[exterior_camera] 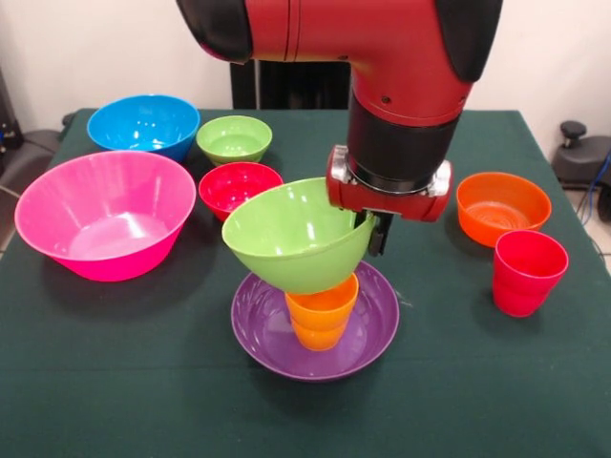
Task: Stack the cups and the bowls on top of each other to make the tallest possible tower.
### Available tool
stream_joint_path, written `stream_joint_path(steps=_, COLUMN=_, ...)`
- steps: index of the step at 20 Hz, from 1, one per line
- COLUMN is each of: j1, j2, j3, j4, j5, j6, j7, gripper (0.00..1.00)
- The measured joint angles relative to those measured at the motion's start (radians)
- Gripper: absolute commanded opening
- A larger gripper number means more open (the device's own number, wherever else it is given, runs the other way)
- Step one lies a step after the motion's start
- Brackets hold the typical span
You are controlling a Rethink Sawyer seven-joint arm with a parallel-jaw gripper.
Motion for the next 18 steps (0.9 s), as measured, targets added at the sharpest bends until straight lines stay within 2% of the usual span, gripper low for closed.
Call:
stream_joint_path(steps=8, j1=0.015, j2=0.002, j3=0.0, j4=0.0, j5=-0.013, j6=0.049, j7=0.0, gripper=0.0)
stream_joint_path(steps=18, j1=0.033, j2=0.009, j3=0.0, j4=-0.001, j5=-0.028, j6=0.05, j7=0.0, gripper=0.0)
